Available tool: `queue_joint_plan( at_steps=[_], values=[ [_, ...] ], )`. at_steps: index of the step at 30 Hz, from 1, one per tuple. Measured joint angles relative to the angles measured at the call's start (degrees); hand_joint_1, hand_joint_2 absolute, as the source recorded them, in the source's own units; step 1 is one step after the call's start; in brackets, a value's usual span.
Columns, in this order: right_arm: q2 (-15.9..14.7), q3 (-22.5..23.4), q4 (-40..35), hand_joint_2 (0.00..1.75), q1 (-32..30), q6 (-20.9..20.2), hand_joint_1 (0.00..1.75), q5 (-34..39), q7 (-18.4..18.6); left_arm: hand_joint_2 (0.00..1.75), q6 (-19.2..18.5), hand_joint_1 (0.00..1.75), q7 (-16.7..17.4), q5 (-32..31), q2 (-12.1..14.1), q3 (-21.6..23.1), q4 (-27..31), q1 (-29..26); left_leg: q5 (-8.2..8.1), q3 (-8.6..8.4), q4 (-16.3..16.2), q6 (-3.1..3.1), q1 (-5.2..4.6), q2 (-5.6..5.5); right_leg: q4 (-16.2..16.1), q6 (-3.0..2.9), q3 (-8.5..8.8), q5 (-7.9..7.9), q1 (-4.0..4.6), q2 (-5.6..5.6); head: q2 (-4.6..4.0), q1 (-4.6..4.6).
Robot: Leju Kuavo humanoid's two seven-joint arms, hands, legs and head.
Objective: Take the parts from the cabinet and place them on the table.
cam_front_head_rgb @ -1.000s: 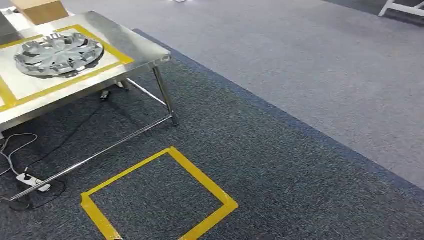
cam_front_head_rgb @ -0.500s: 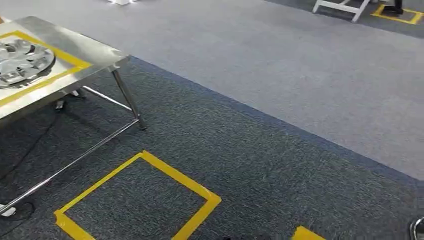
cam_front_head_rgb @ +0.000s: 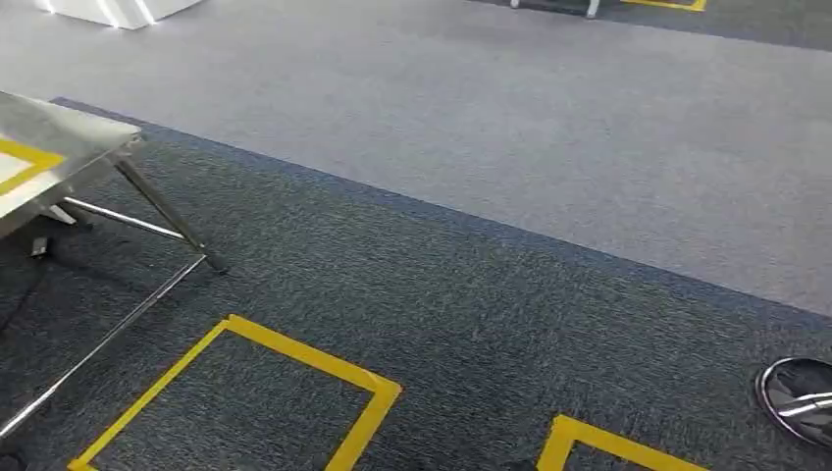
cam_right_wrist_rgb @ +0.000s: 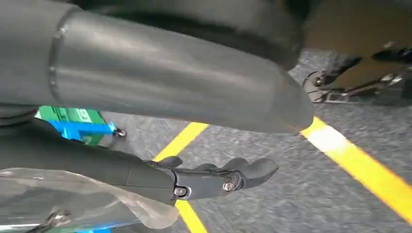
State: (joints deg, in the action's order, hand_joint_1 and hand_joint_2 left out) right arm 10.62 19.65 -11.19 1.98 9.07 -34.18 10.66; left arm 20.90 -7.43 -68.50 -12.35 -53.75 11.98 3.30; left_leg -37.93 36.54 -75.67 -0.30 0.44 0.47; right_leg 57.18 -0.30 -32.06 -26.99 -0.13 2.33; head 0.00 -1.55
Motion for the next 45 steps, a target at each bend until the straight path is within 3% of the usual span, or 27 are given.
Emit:
queue_joint_plan(
  at_steps=[3,4,5,9,12,14,15,16,18,19,20,24,25,26,27,29,30,31,33,34,35,36,38,40,42,43,45],
  values=[
    [0.1,0.6,0.0,0.00,-0.2,-0.1,0.00,0.8,1.0,0.00,0.0,0.00,-0.5,-0.5,0.1,0.2,0.0,0.1,7.41,-4.85,10.9,1.03,-0.16,-1.15,0.1,0.12,0.18,0.19,0.25,2.49,0.00,0.00],
    [0.3,0.9,0.0,0.00,-0.2,-0.1,0.00,1.3,1.1,0.00,0.0,0.00,-0.6,-0.6,0.1,0.2,0.0,0.0,9.71,-6.82,15.9,1.53,-0.23,-3.87,0.2,0.21,0.08,0.24,0.19,3.17,0.00,0.00],
    [0.5,1.2,0.0,0.00,-0.1,-0.2,0.00,1.5,1.1,0.00,-0.2,0.00,-0.6,-0.6,0.2,0.3,0.0,0.0,9.08,-7.19,16.9,1.75,-0.03,-5.72,0.5,0.46,-0.18,0.37,0.52,3.75,0.00,-0.13],
    [0.7,2.3,0.0,0.00,-0.4,-0.3,0.00,2.2,0.9,0.00,-0.9,0.00,-0.8,-0.5,0.3,0.4,0.0,0.1,9.22,-7.47,18.5,1.81,-0.24,-3.82,0.2,2.02,-1.68,1.31,-0.05,6.37,0.00,0.04],
    [0.7,2.8,0.0,0.00,-0.3,-0.3,0.00,2.2,0.8,0.00,-1.3,0.00,-1.0,-0.5,0.2,0.5,0.0,0.0,9.84,-7.51,19.4,2.31,0.00,-1.12,7.7,2.49,-5.74,-3.42,0.15,-0.68,0.00,-0.70],
    [0.7,3.0,0.0,0.00,-0.2,-0.5,0.00,2.2,0.7,0.00,-1.4,0.00,-1.0,-0.5,0.2,0.5,0.0,-0.3,9.80,-7.41,19.3,2.33,-0.13,1.07,16.4,2.98,-9.87,-7.00,-0.14,-1.82,0.00,-0.61],
    [0.7,3.0,0.0,0.00,-0.3,-0.5,0.00,2.2,0.7,0.00,-1.4,0.00,-0.9,-0.4,0.3,0.5,0.0,-0.3,9.79,-7.36,19.3,2.32,-0.15,2.00,18.3,3.19,-10.70,-7.15,-0.31,-1.99,0.00,-0.66],
    [0.7,3.1,0.0,0.00,-0.4,-0.6,0.00,2.3,0.7,0.00,-1.5,0.00,-0.9,-0.5,0.3,0.5,0.0,-0.3,9.76,-7.29,19.3,2.28,-0.14,2.78,17.2,3.36,-10.00,-5.99,-0.50,-2.15,0.00,-0.63],
    [0.7,3.5,0.0,0.00,-0.6,-0.7,0.00,2.4,0.7,0.00,-1.6,0.00,-0.7,-0.5,0.3,0.5,0.0,-0.1,9.57,-7.40,19.2,1.99,-0.05,4.25,7.9,3.48,-4.57,-1.41,-0.72,-3.24,0.00,-0.66],
    [0.7,3.6,0.0,0.00,-0.5,-0.7,0.00,2.6,0.7,0.00,-1.6,0.00,-0.7,-0.4,0.2,0.5,0.0,-0.1,9.39,-7.71,19.1,1.70,-0.03,4.79,2.4,3.54,-1.28,0.24,-0.74,-5.29,0.00,-0.68],
    [0.7,3.8,0.0,0.00,-0.3,-0.9,0.00,2.8,0.7,0.00,-1.6,0.00,-0.7,-0.4,0.3,0.5,0.0,-0.1,9.20,-7.56,19.1,1.32,-0.44,5.25,0.4,3.21,-0.27,-0.94,-0.16,-7.32,0.00,-0.74],
    [0.8,4.2,0.0,0.00,-0.4,-0.9,0.00,2.6,0.6,0.00,-1.6,0.00,-0.7,-0.4,0.3,0.5,0.0,0.1,8.98,-8.22,19.0,0.16,-0.41,7.15,0.4,1.47,-0.93,-0.31,-0.10,-4.71,0.00,-0.46],
    [0.8,4.2,0.0,0.00,-0.4,-0.7,0.00,1.9,0.7,0.00,-1.6,0.00,-0.6,-0.5,0.2,0.5,0.0,0.1,8.28,-8.19,18.6,-0.47,-0.06,6.16,0.1,0.92,-0.14,0.03,-0.49,-4.07,0.00,-0.39],
    [0.8,4.2,0.0,0.00,-0.4,-0.7,0.00,1.3,0.9,0.00,-1.6,0.00,-0.6,-0.5,0.2,0.5,0.0,0.1,6.66,-7.55,16.7,-0.67,0.04,2.84,0.1,0.71,-0.23,0.02,-0.45,-3.57,0.00,-0.15],
    [0.8,4.2,0.0,0.00,-0.3,-0.7,0.00,1.0,1.0,0.00,-1.6,0.00,-0.5,-0.6,0.2,0.5,0.0,0.1,4.10,-5.89,12.8,-0.68,0.10,1.00,0.1,0.33,-0.34,0.28,-0.41,-2.96,0.00,0.00],
    [0.8,4.2,0.0,0.00,-0.2,-1.1,0.00,0.4,1.1,0.00,-1.6,0.00,0.2,-1.1,0.2,0.5,0.0,-0.2,-0.25,-1.25,2.6,-0.58,0.04,0.06,0.1,0.08,-0.66,0.45,-0.16,-1.19,0.00,0.00],
    [0.8,4.2,0.0,0.00,-0.3,-1.3,0.00,0.1,1.1,0.00,-1.6,0.00,0.4,-1.1,0.2,0.5,0.0,-0.2,-0.65,0.13,0.0,-0.45,0.04,0.03,0.2,0.02,-0.73,0.49,-0.01,-0.33,0.00,0.00],
    [0.8,4.2,0.0,0.00,-0.3,-1.5,0.00,0.0,1.2,0.00,-1.6,0.00,0.6,-1.2,0.2,0.5,0.0,-0.3,0.35,0.21,0.1,-0.24,0.04,-0.01,0.2,-0.02,-0.70,0.53,0.10,0.55,0.00,-0.02],
    [0.8,4.2,0.0,0.00,-0.4,-1.9,0.00,-0.1,1.3,0.00,-1.6,0.00,0.7,-1.3,0.3,0.5,0.0,-0.2,5.84,-2.83,7.7,0.41,-0.07,-0.72,0.3,0.03,-0.62,0.58,0.20,2.41,0.00,-0.04],
    [0.8,4.2,0.0,0.00,-0.3,-2.0,0.00,-0.1,1.3,0.00,-1.6,0.00,0.8,-1.3,0.3,0.5,0.0,-0.1,8.82,-5.19,13.3,0.80,-0.12,-2.47,0.5,0.08,-0.57,0.61,0.18,3.24,0.00,0.02],
    [0.8,4.2,0.0,0.00,-0.3,-2.0,0.00,-0.2,1.3,0.00,-1.6,0.00,0.9,-1.3,0.4,0.5,0.0,-0.2,9.52,-6.50,16.7,1.17,-0.06,-6.44,0.5,0.21,-0.80,0.67,0.03,3.77,0.00,-0.07],
    [0.8,4.2,0.0,0.00,-0.1,-2.1,0.00,-0.2,1.3,0.00,-1.6,0.00,1.0,-1.3,0.4,0.5,0.0,-0.2,9.36,-6.65,18.0,1.21,0.14,-7.00,0.9,0.52,-1.22,0.76,0.25,4.67,0.00,-0.09],
    [0.8,4.2,0.0,0.00,-0.2,-2.1,0.00,-0.2,1.3,0.00,-1.7,0.00,1.2,-1.5,0.4,0.5,0.0,-0.1,9.28,-6.58,18.0,1.01,-0.28,-5.76,0.6,1.38,-2.02,1.25,-0.37,5.99,0.00,-0.09],
    [0.7,4.2,0.0,0.00,-0.5,-2.5,0.00,-0.1,1.4,0.00,-1.6,0.00,1.2,-1.6,0.3,0.5,0.0,0.0,10.02,-6.90,19.2,1.55,0.01,-4.22,0.4,2.25,-2.78,1.59,-0.38,7.35,0.00,-0.09],
    [0.5,4.2,0.0,0.00,-0.3,-3.0,0.00,0.1,1.6,0.00,-1.4,0.00,1.1,-1.6,0.2,0.5,0.0,0.2,10.49,-7.22,19.9,2.05,-0.01,-2.37,4.5,2.24,-4.69,-1.51,-0.06,0.91,0.00,-0.40],
    [0.3,4.2,0.0,0.00,-0.1,-3.3,0.00,0.2,1.7,0.00,-1.3,0.00,1.0,-1.7,0.1,0.5,0.0,0.0,10.51,-7.13,19.9,2.08,-0.11,-1.25,9.2,2.54,-6.94,-4.05,-0.09,-0.89,0.00,-0.46],
    [0.1,4.2,0.0,0.00,0.0,-3.8,0.00,0.3,2.1,0.00,-1.4,0.00,1.0,-2.3,0.2,0.6,0.0,-0.2,10.39,-7.05,19.9,2.06,-0.17,1.01,17.2,3.05,-10.60,-7.22,-0.40,-1.86,0.00,-0.39]
  ],
)
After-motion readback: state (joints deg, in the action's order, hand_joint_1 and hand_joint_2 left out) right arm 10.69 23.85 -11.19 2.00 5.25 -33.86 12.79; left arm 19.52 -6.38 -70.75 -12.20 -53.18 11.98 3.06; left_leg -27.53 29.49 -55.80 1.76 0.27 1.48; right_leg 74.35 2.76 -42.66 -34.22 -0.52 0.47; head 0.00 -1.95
